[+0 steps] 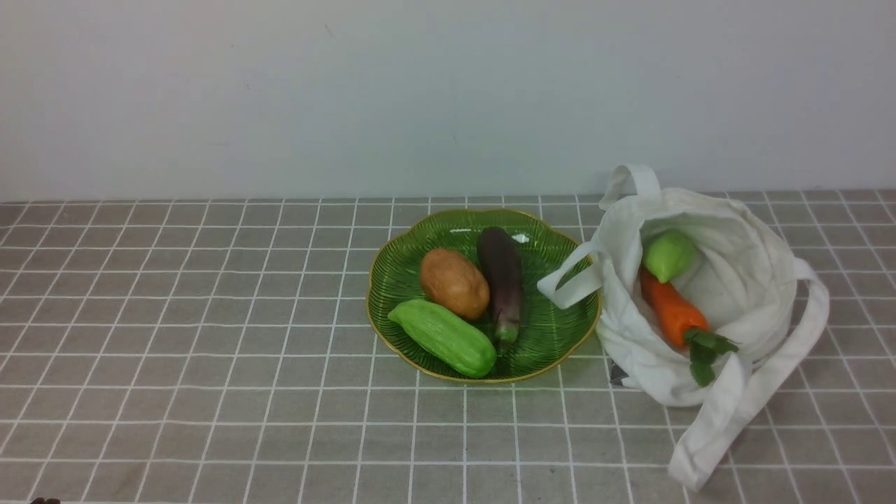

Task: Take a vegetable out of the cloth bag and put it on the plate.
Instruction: Use the right arm to grab a chayote from the bag, then use the right arm to put the chayote into the empty plate on the left

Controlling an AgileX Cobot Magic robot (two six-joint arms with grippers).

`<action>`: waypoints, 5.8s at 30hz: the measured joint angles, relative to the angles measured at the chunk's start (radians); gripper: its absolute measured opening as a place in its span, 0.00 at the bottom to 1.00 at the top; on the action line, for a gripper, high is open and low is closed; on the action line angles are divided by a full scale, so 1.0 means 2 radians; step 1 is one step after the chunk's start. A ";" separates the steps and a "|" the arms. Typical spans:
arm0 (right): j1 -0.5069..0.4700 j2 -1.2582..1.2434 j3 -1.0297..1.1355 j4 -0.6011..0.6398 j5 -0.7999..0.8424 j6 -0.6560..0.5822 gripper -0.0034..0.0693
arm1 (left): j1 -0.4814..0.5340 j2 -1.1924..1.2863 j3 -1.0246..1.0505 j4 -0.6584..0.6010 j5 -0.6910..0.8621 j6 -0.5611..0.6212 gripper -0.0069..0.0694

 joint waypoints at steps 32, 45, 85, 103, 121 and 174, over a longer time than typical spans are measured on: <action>0.000 0.000 0.001 0.135 -0.039 0.086 0.03 | 0.000 0.000 0.000 0.000 0.000 0.000 0.08; 0.000 0.000 0.001 0.450 -0.061 0.211 0.03 | 0.000 0.000 0.000 0.000 0.000 0.000 0.08; 0.035 0.872 -0.630 0.102 0.193 0.079 0.44 | 0.000 0.000 0.000 0.000 0.000 0.000 0.08; 0.035 0.977 -0.669 -0.030 0.067 0.348 0.81 | 0.000 0.000 0.000 0.000 0.000 0.000 0.08; 0.035 0.994 -0.672 -0.039 0.088 0.315 0.59 | 0.000 0.000 0.000 0.000 0.000 0.000 0.08; 0.150 1.009 -0.675 0.129 0.017 0.061 0.87 | 0.000 0.000 0.000 0.000 0.000 0.000 0.08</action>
